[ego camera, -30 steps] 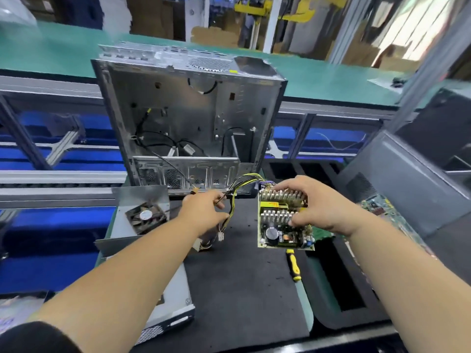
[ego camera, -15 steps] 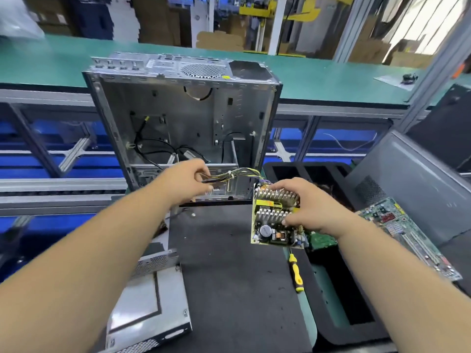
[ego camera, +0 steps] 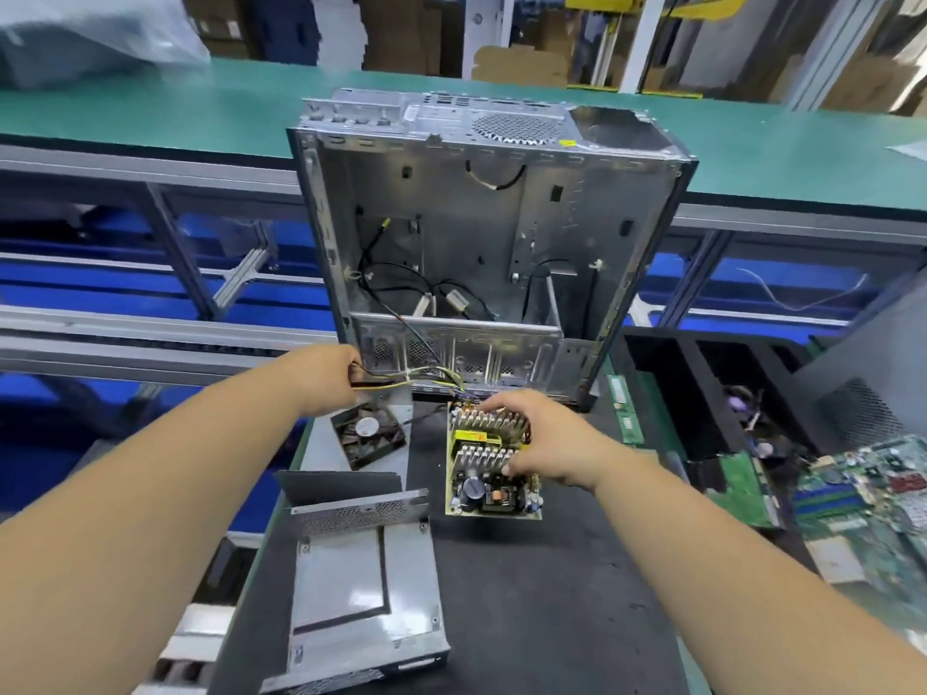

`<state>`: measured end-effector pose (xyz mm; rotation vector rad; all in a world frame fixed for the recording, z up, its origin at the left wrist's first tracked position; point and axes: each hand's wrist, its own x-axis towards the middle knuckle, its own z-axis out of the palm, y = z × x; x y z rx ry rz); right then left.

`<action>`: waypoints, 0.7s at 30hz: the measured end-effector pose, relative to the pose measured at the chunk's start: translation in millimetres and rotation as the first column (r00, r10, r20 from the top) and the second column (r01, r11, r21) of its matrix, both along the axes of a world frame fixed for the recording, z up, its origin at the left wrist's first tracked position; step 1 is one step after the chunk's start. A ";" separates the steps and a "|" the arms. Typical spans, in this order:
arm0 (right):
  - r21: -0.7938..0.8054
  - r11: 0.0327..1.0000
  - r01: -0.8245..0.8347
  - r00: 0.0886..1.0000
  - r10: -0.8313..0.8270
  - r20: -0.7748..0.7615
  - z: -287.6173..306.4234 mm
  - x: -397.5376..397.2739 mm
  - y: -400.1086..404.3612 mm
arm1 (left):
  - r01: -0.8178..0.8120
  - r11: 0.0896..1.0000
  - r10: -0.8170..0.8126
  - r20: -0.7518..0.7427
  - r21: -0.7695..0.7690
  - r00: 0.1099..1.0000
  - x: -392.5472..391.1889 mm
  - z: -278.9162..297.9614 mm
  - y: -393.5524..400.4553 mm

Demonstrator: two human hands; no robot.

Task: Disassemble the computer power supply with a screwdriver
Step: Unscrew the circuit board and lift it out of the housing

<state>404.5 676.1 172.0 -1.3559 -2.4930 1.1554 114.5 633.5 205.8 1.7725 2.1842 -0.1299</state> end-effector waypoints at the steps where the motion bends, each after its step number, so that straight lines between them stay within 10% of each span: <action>1: -0.003 1.000 -0.014 1.000 0.014 0.015 -5.9 -8.0 0.3 | 0.006 0.999 -0.007 -0.021 -0.039 1.000 -5.2 -4.2 -1.1; 12: -0.047 0.995 -0.082 0.978 0.090 0.186 -37.7 -33.8 3.2 | 0.090 0.944 -0.135 -0.123 -0.318 0.983 -26.1 -50.5 5.9; 21: -0.064 0.997 0.035 0.993 -0.027 0.113 -56.5 -37.6 10.5 | -0.086 0.983 0.090 0.019 -0.161 0.996 -28.0 -76.7 14.7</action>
